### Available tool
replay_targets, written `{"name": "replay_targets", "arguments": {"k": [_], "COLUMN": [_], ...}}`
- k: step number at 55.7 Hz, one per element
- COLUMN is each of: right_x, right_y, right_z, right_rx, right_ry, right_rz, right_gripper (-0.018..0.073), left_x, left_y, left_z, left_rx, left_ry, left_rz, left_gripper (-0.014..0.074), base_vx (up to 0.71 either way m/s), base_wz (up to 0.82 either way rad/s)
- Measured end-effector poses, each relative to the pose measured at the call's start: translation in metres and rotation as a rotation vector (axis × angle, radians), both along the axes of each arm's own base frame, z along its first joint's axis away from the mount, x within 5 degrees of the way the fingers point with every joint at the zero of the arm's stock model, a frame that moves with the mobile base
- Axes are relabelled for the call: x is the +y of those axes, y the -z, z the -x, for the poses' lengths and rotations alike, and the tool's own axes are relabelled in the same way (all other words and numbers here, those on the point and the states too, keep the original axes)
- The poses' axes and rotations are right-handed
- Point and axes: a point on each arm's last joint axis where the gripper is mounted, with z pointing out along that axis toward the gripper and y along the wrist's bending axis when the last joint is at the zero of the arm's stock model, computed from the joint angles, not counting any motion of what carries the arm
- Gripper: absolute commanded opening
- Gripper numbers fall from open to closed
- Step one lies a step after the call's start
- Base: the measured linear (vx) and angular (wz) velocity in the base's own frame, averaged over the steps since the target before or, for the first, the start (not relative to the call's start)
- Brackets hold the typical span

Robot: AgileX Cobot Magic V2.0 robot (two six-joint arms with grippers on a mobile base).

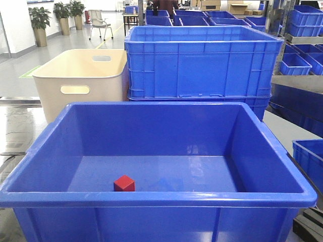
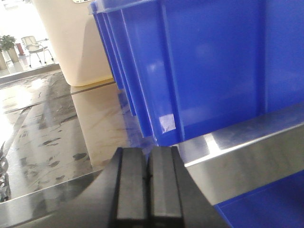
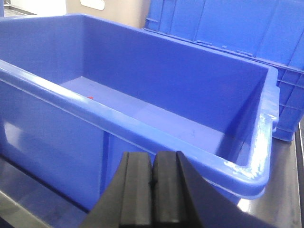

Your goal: Pick red and yellow blocks into blue bin

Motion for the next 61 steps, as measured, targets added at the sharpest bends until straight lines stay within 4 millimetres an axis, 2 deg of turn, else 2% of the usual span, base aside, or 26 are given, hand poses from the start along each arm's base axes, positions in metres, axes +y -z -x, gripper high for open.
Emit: {"name": "replay_targets", "arguments": {"k": [43, 50, 61], "right_x": [-0.001, -0.012, -0.037], "right_y": [0.002, 0.022, 0.073], "right_z": [0.003, 0.010, 0.029], "right_rx": [-0.003, 0.009, -0.004], "right_ry": [0.002, 0.067, 0.279], "right_rz": [-0.002, -0.020, -0.083], "right_gripper": [-0.0010, -0.0010, -0.0010], "left_x": [0.000, 0.000, 0.000], "left_y": [0.000, 0.001, 0.001], "left_z": [0.000, 0.000, 0.000], "left_rx": [0.005, 0.006, 0.006], "left_ry": [0.001, 0.001, 0.001], "left_rz": [-0.002, -0.002, -0.002], "left_gripper": [0.0002, 0.0002, 0.0002], "base_vx": [0.00, 0.00, 0.00], "base_wz": [0.00, 0.00, 0.00]}}
